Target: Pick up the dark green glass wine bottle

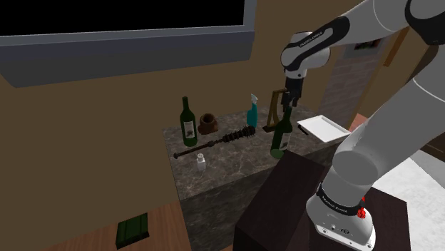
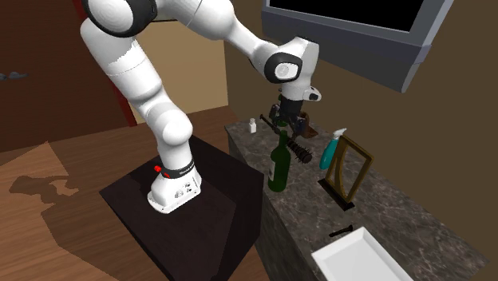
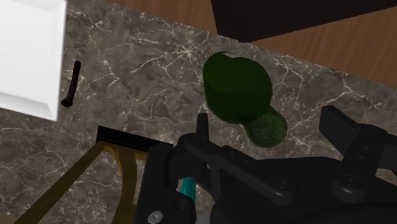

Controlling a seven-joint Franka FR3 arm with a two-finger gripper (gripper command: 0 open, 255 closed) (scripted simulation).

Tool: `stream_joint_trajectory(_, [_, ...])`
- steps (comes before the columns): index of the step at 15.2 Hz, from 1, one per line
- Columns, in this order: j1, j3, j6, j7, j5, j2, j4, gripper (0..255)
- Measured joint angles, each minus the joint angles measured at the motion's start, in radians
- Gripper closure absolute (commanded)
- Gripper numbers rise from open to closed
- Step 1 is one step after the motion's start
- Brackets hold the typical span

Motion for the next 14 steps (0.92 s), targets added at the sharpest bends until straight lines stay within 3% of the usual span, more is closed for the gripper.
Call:
stream_joint_trajectory(2, [0.001,-0.005,0.029,-0.004,0.004,0.016,-0.014,0])
stream_joint_trajectory(3, [0.002,-0.007,0.037,-0.005,0.006,0.021,-0.016,255])
stream_joint_trajectory(14, [0.001,-0.007,0.037,-0.005,0.005,0.020,-0.017,255])
